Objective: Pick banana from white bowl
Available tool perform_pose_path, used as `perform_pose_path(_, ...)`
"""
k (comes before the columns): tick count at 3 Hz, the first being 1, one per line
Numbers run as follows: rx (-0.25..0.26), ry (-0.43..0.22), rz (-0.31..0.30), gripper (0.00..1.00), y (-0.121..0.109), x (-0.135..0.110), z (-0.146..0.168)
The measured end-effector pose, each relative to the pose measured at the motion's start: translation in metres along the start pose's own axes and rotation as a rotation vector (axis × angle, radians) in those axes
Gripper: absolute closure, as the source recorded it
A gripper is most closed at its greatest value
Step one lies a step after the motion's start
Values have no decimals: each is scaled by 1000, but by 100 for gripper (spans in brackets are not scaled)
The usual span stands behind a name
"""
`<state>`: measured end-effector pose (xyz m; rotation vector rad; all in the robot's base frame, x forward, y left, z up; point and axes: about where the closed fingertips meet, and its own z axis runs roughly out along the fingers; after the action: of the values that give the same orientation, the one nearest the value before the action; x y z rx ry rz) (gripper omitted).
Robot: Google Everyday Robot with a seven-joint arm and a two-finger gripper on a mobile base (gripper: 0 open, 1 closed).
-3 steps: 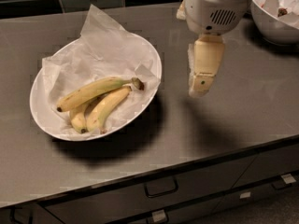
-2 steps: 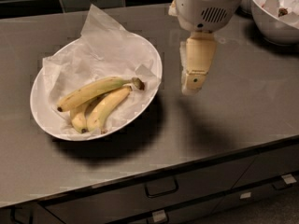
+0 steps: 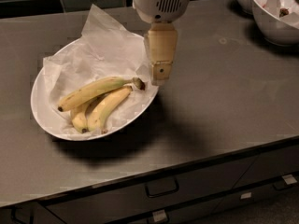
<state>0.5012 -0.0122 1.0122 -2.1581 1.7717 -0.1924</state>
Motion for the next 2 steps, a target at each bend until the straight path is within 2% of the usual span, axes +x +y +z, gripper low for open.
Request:
perform_pose_path(1, -11, -29, -82, 0, -16, -34, 13)
perform_pose_path(2, -11, -29, -83, 0, -16, -34, 13)
